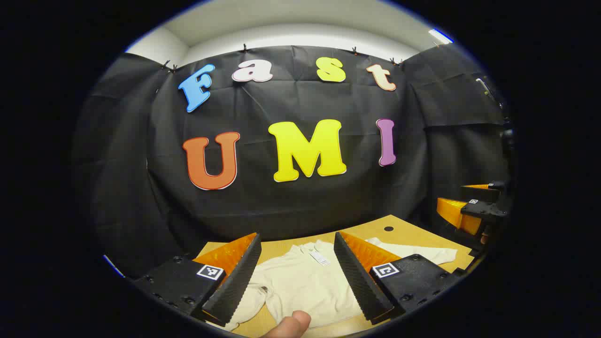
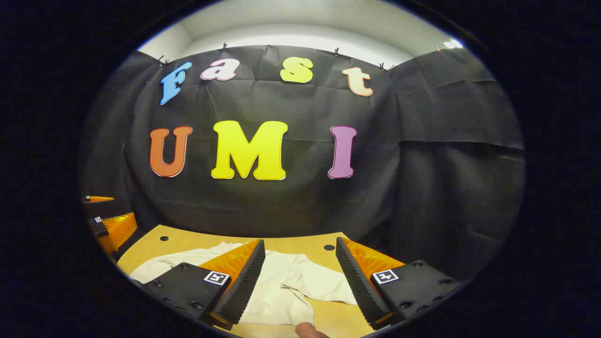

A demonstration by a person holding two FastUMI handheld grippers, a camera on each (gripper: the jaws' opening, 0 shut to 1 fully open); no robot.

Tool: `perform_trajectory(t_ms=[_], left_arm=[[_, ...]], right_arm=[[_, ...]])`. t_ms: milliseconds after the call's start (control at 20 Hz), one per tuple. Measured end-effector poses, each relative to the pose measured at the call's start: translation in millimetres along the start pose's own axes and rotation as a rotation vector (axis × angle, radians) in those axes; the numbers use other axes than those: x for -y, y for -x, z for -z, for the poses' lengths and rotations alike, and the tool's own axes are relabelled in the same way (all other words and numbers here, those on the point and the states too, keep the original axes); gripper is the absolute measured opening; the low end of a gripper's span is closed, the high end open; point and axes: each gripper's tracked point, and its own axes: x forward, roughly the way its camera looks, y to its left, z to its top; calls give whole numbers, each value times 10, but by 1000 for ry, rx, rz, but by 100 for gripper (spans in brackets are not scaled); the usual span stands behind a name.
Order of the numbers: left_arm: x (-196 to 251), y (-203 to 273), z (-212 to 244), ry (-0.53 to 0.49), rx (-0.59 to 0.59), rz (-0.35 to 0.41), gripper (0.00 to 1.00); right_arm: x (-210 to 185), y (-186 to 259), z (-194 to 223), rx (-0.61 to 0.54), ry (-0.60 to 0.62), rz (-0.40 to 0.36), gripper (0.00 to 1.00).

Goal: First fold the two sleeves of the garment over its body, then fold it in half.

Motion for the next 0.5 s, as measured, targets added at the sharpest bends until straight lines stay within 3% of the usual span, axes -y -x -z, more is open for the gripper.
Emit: perform_trajectory(t_ms=[50,300,500], left_arm=[[-5,-5,21,7,-5,-3,99],[25,-70,16,-10,12,-29,99],[-27,-108,-56,-15,33,-87,100]], right_arm=[[-39,1,-16,-4,-3,-7,94],[-164,-114,-109,23,30,-47,93],[-338,-135,-199,64,45,-121,94]])
